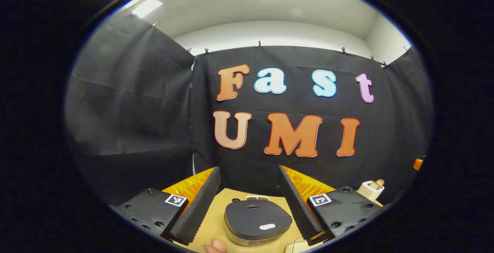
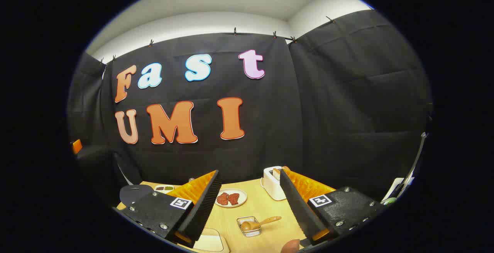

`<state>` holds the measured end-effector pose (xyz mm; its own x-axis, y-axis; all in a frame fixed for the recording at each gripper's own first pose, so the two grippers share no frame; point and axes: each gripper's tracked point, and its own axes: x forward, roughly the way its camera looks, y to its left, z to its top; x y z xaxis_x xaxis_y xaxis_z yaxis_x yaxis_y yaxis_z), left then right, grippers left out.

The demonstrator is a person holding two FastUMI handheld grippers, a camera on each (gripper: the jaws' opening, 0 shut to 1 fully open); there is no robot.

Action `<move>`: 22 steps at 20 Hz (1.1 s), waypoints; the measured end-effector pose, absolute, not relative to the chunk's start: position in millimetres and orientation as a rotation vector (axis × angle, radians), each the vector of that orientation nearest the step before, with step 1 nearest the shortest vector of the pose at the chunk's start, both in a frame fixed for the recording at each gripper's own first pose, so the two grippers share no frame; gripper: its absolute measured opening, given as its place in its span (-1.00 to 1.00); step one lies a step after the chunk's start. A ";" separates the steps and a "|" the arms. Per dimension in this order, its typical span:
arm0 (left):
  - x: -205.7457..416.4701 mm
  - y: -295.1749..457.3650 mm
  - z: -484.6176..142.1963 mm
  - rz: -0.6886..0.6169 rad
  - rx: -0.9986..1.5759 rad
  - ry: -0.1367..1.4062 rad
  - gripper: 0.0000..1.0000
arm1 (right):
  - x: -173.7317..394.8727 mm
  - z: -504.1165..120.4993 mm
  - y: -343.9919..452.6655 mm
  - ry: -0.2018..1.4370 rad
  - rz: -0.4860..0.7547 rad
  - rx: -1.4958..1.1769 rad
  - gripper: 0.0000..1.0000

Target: Close the left gripper, press the button to open the rice cooker; take a wooden spoon from the chopstick holder with the right hand, scoop a spoonful of rice and pour it into the rice cooker, then put the wooden spoon back into the chopstick holder.

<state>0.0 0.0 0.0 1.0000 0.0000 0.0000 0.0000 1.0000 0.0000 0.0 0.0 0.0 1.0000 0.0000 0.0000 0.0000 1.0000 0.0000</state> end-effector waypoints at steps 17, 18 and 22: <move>-7.3 -23.5 -21.3 -0.089 -0.003 0.096 1.00 | -11.0 -3.7 5.1 -0.002 0.038 -0.091 0.89; -6.6 -22.2 -19.0 -0.089 0.000 0.088 1.00 | -11.3 -2.9 4.2 -0.006 0.037 -0.092 0.89; -6.2 -24.8 -17.5 -0.089 0.031 0.071 1.00 | -10.9 0.6 4.2 -0.012 0.035 -0.072 0.89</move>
